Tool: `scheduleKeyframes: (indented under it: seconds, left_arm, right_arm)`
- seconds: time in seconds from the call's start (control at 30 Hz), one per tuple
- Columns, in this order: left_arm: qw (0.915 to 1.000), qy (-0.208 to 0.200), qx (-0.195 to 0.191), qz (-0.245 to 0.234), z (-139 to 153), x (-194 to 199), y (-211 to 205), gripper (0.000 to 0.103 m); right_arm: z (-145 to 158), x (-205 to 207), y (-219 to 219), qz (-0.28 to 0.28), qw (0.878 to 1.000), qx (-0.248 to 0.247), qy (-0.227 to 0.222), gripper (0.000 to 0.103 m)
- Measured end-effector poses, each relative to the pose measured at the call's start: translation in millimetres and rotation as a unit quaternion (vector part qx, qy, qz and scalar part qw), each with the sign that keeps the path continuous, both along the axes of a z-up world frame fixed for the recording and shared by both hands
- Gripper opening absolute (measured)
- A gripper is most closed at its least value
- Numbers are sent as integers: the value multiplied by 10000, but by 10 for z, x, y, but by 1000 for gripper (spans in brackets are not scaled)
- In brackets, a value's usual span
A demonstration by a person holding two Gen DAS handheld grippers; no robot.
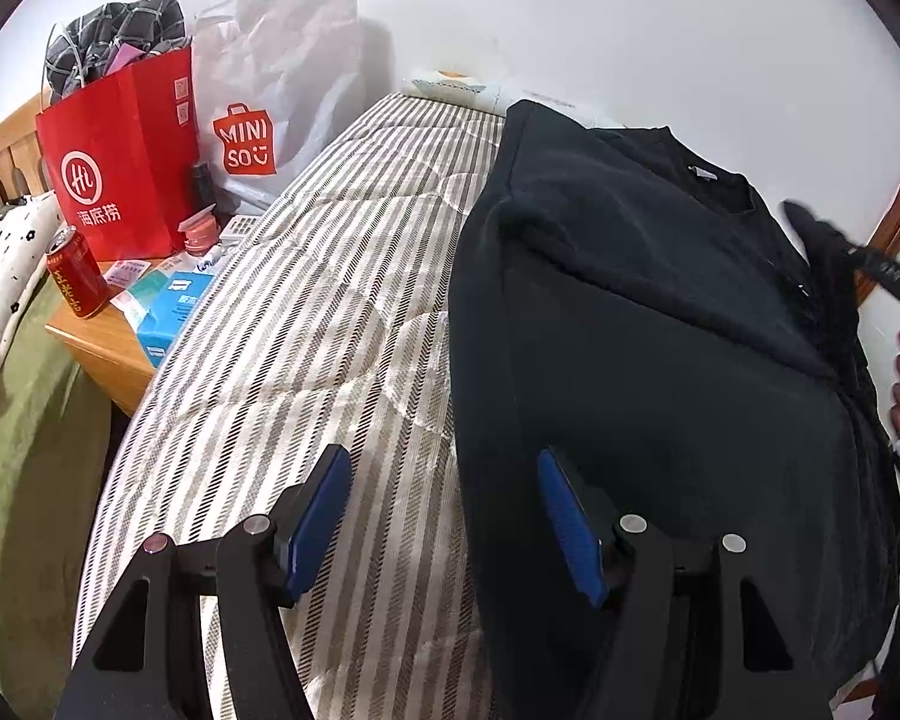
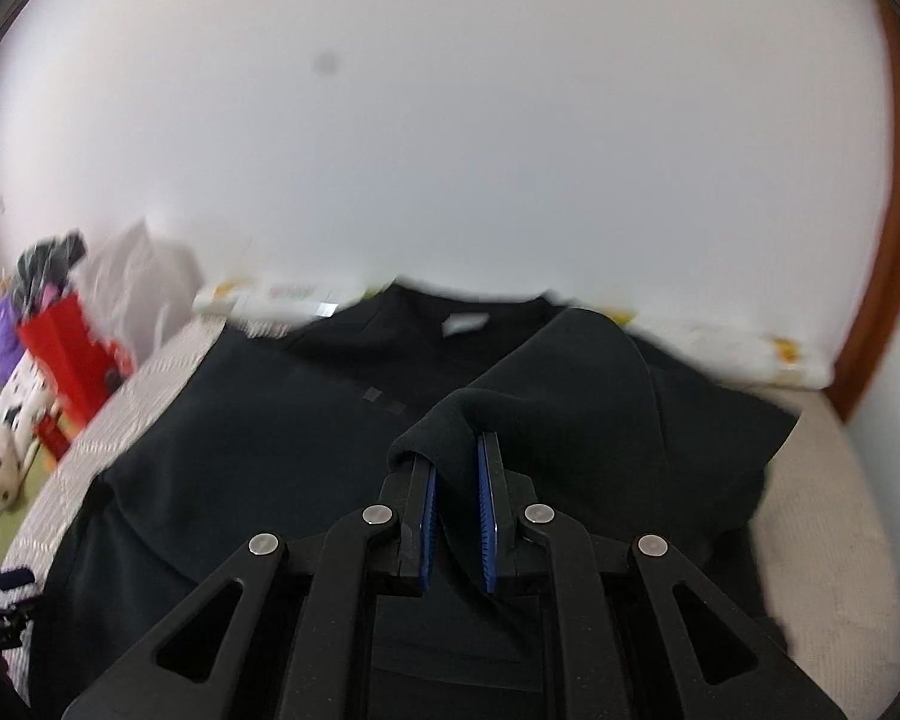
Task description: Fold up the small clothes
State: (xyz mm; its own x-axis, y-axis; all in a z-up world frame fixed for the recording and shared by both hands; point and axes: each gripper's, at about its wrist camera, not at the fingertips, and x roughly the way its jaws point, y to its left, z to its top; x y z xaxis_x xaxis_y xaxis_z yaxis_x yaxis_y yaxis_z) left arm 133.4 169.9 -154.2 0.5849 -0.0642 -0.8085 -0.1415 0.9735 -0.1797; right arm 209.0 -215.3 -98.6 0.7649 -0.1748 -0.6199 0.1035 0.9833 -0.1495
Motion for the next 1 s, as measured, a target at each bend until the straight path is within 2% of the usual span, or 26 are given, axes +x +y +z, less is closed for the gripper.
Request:
scheduleKeyframes:
  seconds: [0.1,0.13,0.17,0.2,0.23,0.27,0.43,0.5,0.6,0.63,0.73,0.77,0.9,0.93,1.0]
  left_arm:
    - [10000,38,-17,-73,1,57,-66,62]
    - [9999,27,12,-132,19,75,-108,62]
    - [9998,5,40,-180,37,83,-138,62]
    - [9997,-25,73,-228,57,88,-176,62]
    - [9996,-42,101,-269,75,99,-216,62]
    - [9994,-45,104,-313,89,115,-254,62]
    - [9987,-76,112,-500,162,203,-481,62]
    - [9978,-94,181,-638,208,236,-603,62]
    - [9964,-140,241,-795,275,295,-790,62]
    - [9963,-121,229,-824,289,327,-848,62]
    - [9957,-99,190,-900,318,390,-958,62]
    - [9957,-72,191,-900,327,409,-991,62]
    - [9950,-103,252,-958,386,422,-1049,62]
    - [9949,-130,300,-951,400,411,-1040,62]
    - [9950,-146,389,-904,411,394,-997,62]
  right_arm:
    - [-304,96,76,109,9986,-129,505,19]
    - [-373,107,78,136,9976,-139,664,27]
    - [-457,105,73,201,9955,-126,916,39]
    - [-490,83,43,265,9948,-78,980,48]
    - [-499,-16,10,328,9944,-18,1009,68]
    - [-482,-129,-36,345,9951,0,922,78]
    - [-369,-548,-337,253,9973,55,694,79]
    - [-321,-698,-519,53,9980,148,610,79]
    - [-314,-869,-929,-398,9957,639,533,79]
    - [-323,-885,-1023,-487,9942,777,568,78]
    - [-370,-892,-1258,-633,9874,1317,600,63]
    - [-379,-859,-1290,-580,9865,1403,606,63]
    - [-423,-681,-1347,-747,9887,1137,626,63]
    - [-438,-631,-1364,-757,9880,1181,645,60]
    - [-424,-559,-1362,-603,9870,1356,621,36]
